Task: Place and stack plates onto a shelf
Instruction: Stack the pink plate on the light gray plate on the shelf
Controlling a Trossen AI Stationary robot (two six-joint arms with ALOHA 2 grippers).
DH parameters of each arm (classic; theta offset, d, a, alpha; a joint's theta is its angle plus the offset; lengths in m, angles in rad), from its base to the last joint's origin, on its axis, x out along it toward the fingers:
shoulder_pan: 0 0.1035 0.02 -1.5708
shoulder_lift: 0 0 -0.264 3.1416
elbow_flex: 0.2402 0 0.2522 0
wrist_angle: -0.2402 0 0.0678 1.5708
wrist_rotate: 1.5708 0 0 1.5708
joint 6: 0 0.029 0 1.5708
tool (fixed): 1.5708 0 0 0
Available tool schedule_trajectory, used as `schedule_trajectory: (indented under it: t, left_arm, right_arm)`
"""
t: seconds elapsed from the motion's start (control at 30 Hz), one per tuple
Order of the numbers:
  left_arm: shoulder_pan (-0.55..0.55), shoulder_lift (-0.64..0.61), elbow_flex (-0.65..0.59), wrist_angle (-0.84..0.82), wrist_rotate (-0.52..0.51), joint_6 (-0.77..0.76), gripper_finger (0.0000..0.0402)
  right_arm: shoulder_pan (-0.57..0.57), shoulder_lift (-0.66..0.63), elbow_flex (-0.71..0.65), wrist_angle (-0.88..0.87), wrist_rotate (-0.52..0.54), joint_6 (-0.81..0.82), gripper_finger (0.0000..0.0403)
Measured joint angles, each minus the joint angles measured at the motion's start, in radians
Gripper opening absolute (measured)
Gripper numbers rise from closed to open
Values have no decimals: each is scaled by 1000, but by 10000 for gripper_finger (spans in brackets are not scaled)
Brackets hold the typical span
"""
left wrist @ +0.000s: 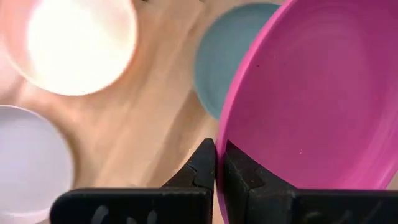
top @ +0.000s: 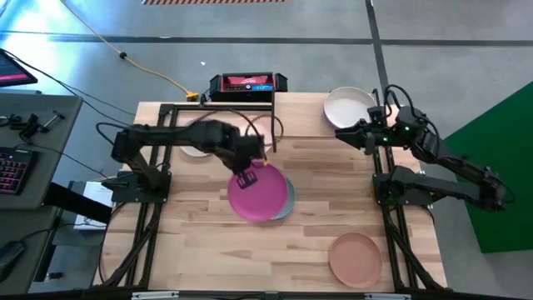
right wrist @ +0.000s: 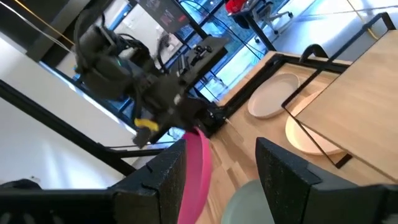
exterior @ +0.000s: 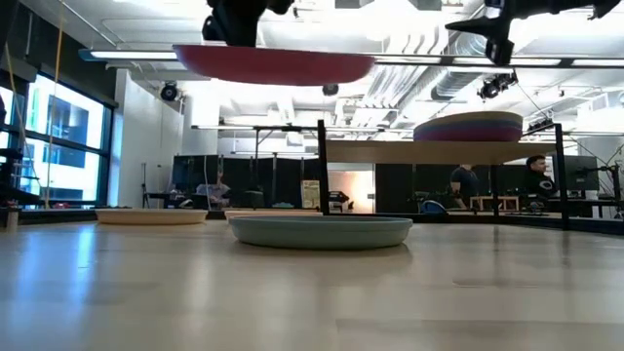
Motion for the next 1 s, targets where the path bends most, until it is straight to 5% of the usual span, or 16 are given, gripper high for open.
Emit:
schedule_trajectory:
  t: [0.43, 1.0]
  left_arm:
    - [175, -62, 0, -77, -28, 238, 0]
    - [326, -63, 0, -95, -28, 462, 0]
  right_arm:
    - [89, 203, 9, 333, 77, -7, 171]
    - [189, 603, 646, -329, 347, -351, 171]
